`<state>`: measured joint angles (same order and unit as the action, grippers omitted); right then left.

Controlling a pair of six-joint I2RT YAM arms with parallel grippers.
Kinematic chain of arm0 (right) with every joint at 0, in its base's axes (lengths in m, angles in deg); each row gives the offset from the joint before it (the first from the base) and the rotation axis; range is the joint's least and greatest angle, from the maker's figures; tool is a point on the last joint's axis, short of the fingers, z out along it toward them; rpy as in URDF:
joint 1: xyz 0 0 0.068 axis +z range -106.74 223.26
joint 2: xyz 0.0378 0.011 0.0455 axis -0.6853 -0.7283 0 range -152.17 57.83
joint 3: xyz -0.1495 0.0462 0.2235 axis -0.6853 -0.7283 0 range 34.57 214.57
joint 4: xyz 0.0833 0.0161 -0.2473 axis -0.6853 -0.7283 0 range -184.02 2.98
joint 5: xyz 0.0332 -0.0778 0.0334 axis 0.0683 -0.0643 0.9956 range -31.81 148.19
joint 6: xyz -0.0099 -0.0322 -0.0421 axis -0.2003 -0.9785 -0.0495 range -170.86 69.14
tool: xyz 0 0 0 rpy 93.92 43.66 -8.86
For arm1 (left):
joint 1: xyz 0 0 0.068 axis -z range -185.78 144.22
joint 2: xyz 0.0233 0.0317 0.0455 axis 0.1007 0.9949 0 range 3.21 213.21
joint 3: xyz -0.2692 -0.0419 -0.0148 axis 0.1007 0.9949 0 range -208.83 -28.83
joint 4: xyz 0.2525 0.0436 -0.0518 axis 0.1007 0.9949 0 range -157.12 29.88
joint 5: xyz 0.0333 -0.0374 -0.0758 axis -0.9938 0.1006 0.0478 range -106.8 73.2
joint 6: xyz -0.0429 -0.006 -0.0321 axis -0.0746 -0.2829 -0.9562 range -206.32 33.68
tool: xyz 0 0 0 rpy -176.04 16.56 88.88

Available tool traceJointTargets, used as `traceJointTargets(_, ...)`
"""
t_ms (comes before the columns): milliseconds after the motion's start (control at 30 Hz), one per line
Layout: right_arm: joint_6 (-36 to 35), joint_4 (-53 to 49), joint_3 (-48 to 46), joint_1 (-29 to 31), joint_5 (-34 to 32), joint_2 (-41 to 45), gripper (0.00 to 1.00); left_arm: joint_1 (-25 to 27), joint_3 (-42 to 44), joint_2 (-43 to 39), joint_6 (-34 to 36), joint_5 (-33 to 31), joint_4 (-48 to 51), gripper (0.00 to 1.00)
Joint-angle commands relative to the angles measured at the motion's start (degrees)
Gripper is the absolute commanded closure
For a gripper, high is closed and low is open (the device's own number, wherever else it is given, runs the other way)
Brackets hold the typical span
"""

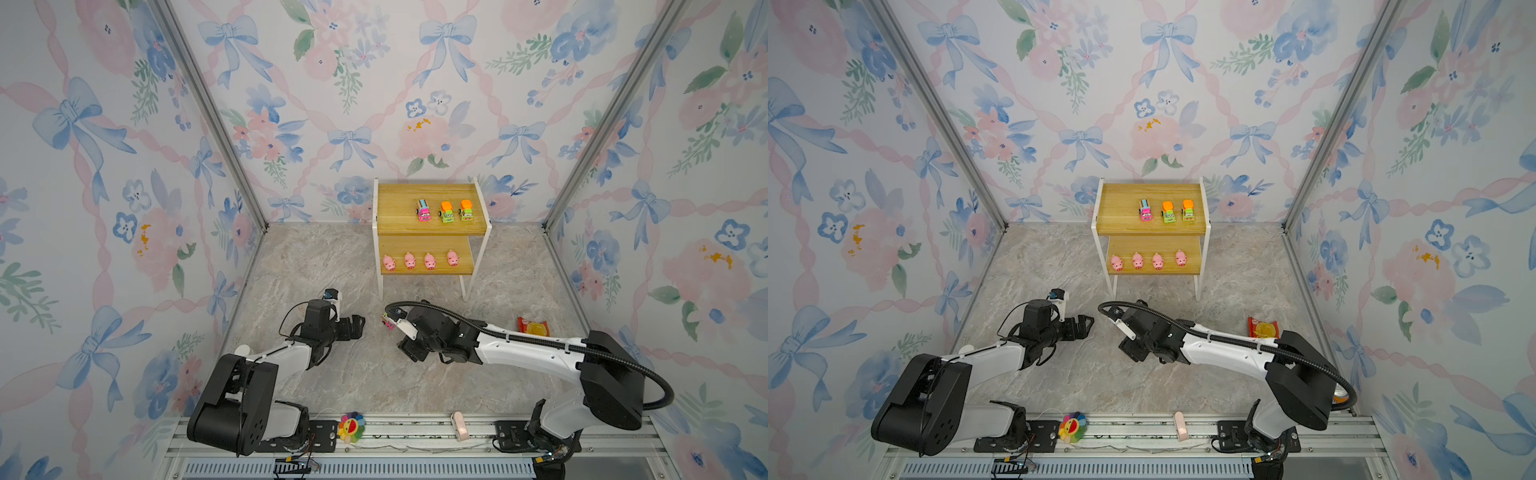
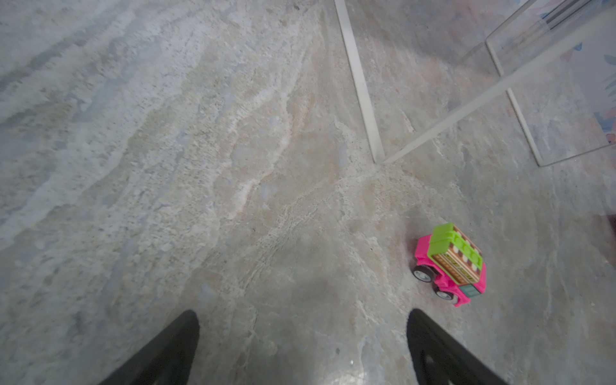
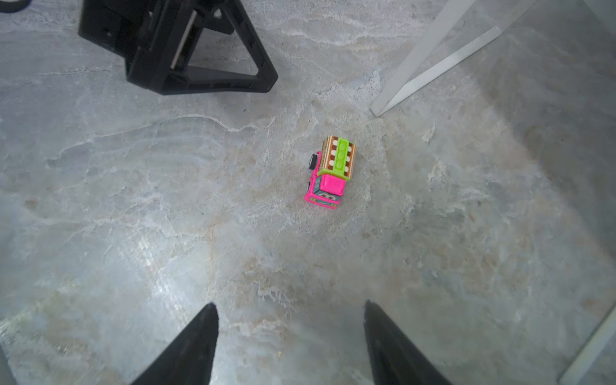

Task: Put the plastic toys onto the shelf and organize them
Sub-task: 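Withdraw the right gripper from the shelf to the pink truck with green top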

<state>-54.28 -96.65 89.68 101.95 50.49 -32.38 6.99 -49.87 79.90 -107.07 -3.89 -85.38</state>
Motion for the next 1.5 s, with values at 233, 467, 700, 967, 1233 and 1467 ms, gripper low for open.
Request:
traceJointTargets(233,1.83,10.62,5.18,-6.19,4.20,-9.15,0.30,0.43,0.28,-0.31,0.71,0.30,-0.45,0.02)
traceJointTargets(467,1.49,12.34,6.42,-7.63,5.55,-12.57,0.31,0.44,0.38,-0.38,0.63,0.01,-0.41,0.02)
traceJointTargets(700,2.28,14.12,7.62,-7.63,5.91,-15.28,0.31,0.47,0.23,-0.22,0.63,0.10,-0.42,0.02)
traceJointTargets(967,3.30,15.50,8.08,-8.11,6.11,-17.75,0.32,0.41,0.18,-0.04,0.69,0.19,-0.38,0.02)
traceJointTargets(1233,4.47,16.15,8.52,-8.42,6.59,-19.29,0.34,0.41,0.29,-0.13,0.69,0.11,-0.43,0.02)
traceJointTargets(1467,4.91,15.58,8.02,-8.40,6.91,-19.13,0.35,0.41,0.28,-0.13,0.71,0.19,-0.44,0.02)
